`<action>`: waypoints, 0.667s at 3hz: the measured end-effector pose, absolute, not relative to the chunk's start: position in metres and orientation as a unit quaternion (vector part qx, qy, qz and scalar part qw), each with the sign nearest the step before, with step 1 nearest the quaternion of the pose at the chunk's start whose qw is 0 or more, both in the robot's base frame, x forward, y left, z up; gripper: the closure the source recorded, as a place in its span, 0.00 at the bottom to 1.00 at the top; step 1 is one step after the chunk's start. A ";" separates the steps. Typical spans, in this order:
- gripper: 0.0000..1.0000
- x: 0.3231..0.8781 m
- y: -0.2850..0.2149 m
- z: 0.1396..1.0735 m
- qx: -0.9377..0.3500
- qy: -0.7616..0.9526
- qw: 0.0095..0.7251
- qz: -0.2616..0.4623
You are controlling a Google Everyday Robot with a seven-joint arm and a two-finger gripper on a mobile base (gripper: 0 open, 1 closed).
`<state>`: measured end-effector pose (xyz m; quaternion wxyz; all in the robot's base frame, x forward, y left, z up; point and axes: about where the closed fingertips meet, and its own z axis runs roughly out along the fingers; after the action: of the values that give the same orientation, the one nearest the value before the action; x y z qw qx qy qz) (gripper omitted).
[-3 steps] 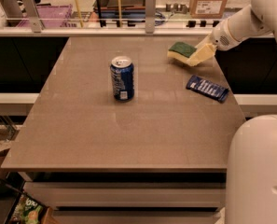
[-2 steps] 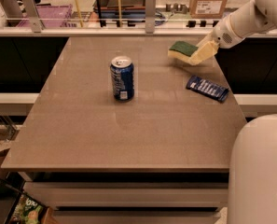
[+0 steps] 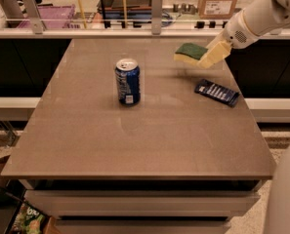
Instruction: Move sponge near pepsi can
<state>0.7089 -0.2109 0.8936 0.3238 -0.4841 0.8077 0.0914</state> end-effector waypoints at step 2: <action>1.00 0.652 -0.187 0.897 -0.488 0.809 0.316 0.084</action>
Offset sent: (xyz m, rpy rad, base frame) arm -0.0943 0.0326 0.0049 -0.0341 0.0055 0.0006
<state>0.6519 -0.1874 0.8967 0.3157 -0.4881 0.8093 0.0842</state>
